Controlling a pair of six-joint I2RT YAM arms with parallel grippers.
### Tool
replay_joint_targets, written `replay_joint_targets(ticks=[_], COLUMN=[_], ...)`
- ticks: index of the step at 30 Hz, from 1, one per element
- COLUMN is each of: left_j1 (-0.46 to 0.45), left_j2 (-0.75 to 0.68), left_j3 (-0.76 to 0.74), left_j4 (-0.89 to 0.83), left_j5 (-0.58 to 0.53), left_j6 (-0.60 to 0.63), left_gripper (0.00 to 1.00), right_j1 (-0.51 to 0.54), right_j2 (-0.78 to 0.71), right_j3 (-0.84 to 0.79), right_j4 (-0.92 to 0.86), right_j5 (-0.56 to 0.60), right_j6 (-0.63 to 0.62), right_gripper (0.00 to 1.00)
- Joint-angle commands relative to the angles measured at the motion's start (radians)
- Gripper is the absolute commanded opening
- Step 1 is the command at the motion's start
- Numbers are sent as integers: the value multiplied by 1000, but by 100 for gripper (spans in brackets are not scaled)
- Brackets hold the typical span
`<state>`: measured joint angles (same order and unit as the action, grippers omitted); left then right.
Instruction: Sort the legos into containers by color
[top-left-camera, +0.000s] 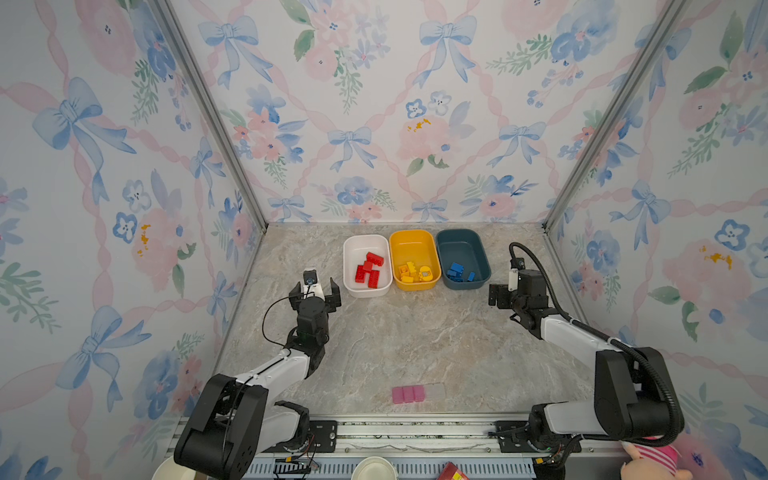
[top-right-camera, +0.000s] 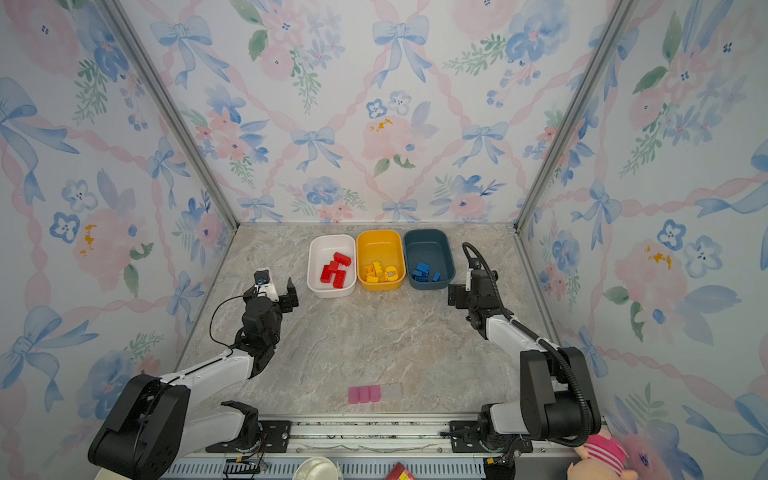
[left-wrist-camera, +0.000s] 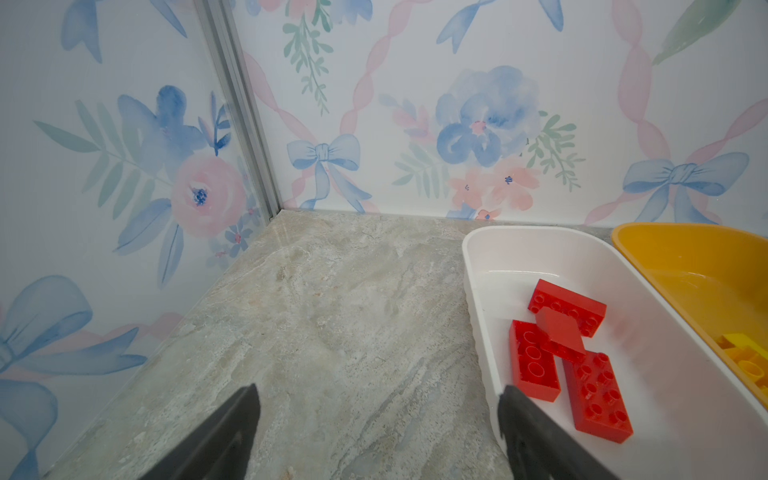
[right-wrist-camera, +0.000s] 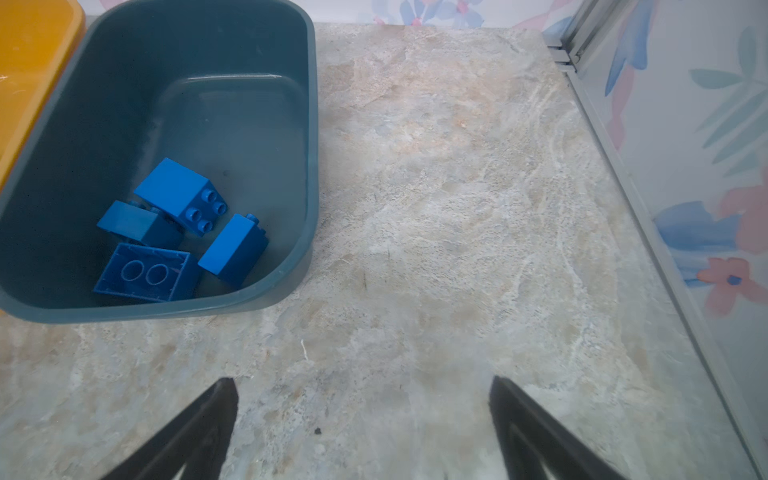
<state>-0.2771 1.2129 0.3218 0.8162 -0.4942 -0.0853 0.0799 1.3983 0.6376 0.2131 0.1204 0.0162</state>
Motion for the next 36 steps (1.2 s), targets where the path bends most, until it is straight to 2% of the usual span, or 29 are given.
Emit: replay_joint_targets(ticks=[1, 13, 17, 23, 36], left_j1=[13, 55, 55, 52, 68], left_j2=[26, 150, 209, 292, 299], left_j3=[-40, -79, -134, -135, -106], left_j4=[156, 304, 440, 528, 473], left_j5=[-3, -21, -43, -42, -18], left_j6=[48, 53, 45, 56, 41], left_gripper=[91, 90, 90, 90, 91], right_j1=[-13, -17, -23, -38, -36], right_j2=[-3, 75, 105, 147, 145], right_j3=[-53, -156, -193, -273, -250], right_j4=[198, 465, 556, 740, 695], right_j5=[-27, -56, -79, -96, -79], right_j6=[-31, -50, -50, -36, -34], right_gripper=[97, 97, 97, 97, 97])
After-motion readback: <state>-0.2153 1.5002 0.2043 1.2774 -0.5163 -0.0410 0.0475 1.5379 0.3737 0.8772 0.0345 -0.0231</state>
